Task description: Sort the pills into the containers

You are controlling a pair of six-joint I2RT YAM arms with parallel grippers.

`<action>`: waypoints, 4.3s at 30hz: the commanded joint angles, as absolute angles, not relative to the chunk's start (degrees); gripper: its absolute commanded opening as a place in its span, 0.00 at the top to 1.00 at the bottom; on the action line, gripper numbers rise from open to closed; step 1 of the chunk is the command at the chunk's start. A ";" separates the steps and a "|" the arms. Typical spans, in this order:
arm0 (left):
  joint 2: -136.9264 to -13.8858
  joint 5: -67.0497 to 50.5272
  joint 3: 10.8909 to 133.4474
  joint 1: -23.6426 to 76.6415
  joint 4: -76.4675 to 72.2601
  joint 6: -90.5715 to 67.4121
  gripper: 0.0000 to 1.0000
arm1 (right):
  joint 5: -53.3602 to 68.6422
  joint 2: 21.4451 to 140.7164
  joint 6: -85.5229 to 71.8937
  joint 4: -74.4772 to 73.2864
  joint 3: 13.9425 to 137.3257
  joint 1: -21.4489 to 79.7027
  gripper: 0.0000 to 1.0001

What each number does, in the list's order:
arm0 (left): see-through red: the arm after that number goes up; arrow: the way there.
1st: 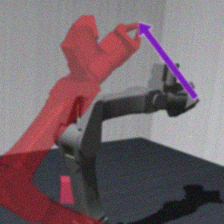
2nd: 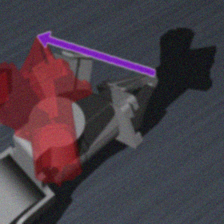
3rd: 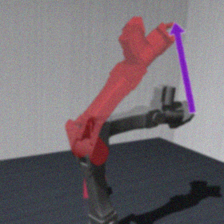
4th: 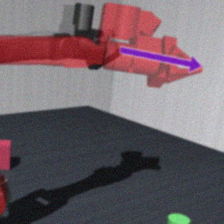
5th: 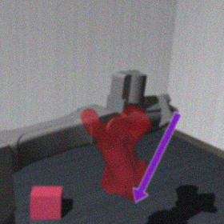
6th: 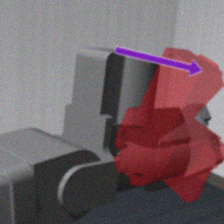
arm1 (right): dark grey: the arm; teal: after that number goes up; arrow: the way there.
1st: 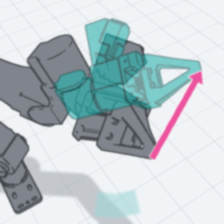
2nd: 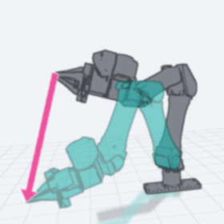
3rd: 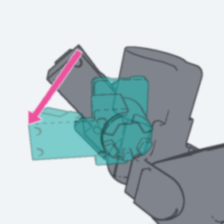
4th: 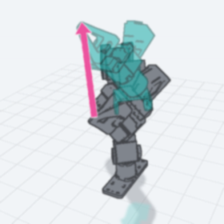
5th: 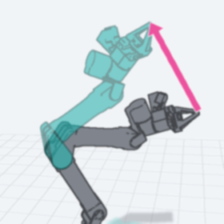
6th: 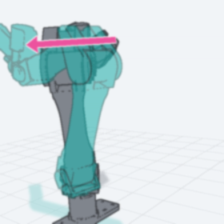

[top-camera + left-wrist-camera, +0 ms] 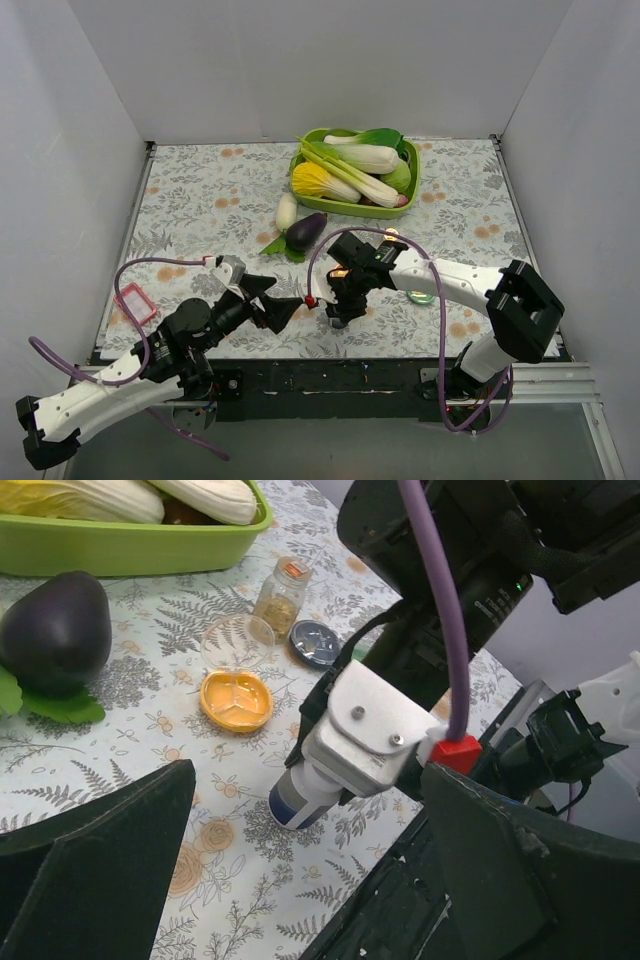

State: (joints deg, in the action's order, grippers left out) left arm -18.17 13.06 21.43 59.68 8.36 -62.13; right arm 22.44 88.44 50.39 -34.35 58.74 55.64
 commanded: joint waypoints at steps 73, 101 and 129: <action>-54.57 3.43 24.26 65.13 -24.17 -34.37 1.00 | 56.34 65.30 -17.92 -12.22 53.70 24.96 0.16; -56.95 5.89 24.96 65.13 -27.17 -34.80 1.00 | 59.15 69.08 -15.13 -15.37 55.10 32.07 0.87; -51.41 -4.66 22.85 63.90 -16.96 -40.87 1.00 | 51.19 68.38 -2.04 -24.88 68.56 36.56 0.11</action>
State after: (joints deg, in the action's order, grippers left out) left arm -51.81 -7.16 20.43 64.18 -18.96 -40.32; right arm 54.43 69.69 31.14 -37.04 68.31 38.41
